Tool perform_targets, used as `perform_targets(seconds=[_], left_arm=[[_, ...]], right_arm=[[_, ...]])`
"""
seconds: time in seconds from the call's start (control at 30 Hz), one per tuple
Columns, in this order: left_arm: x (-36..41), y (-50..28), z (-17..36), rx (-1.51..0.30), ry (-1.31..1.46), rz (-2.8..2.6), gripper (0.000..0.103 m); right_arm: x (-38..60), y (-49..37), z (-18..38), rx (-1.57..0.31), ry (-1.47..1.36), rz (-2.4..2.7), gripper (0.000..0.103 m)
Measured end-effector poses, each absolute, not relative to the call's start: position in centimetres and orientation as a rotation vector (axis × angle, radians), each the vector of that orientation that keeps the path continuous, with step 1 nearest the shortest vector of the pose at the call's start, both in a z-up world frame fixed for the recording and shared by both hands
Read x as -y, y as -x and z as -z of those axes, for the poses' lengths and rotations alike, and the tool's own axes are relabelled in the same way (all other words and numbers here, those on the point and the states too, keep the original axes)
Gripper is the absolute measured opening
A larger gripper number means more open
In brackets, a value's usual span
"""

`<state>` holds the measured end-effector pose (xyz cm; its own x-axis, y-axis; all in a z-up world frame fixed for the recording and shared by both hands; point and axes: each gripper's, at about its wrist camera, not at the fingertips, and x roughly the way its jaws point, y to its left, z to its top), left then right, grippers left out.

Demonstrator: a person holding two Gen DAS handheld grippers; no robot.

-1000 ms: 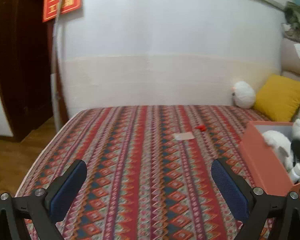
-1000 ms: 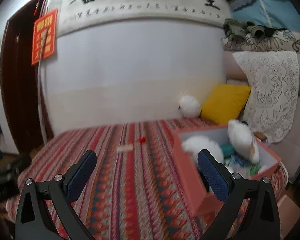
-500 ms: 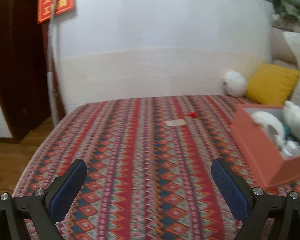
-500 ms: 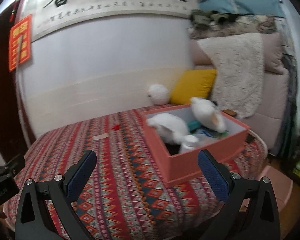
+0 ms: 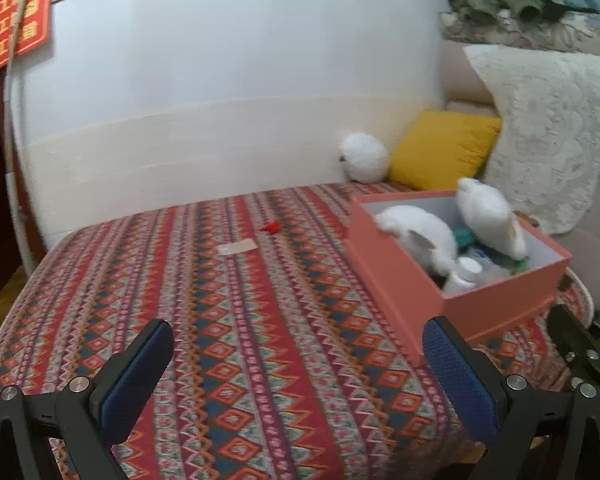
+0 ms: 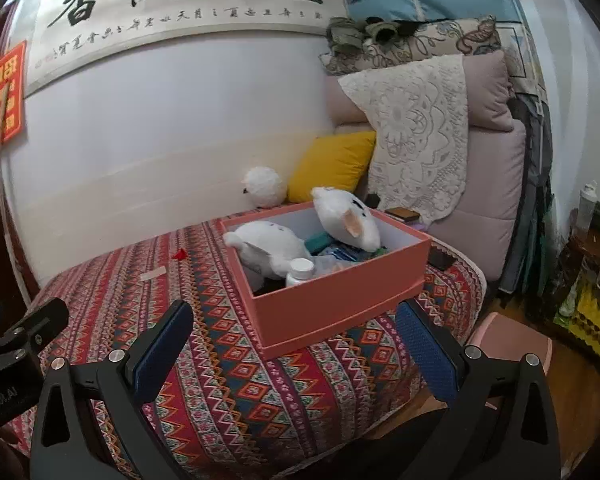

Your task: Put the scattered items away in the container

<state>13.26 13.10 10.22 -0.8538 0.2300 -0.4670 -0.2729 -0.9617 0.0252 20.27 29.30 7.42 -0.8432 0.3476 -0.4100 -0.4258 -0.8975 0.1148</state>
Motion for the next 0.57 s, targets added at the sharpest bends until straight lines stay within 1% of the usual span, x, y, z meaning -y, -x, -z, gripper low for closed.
perform_targets(seconds=[0.57], left_arm=[[-16.7,-14.9,-10.7,-0.168,0.668,-2.708,0.103]], right_arm=[[-32.3,-21.1,-7.2,-0.355,0.525,-2.627,0.103]])
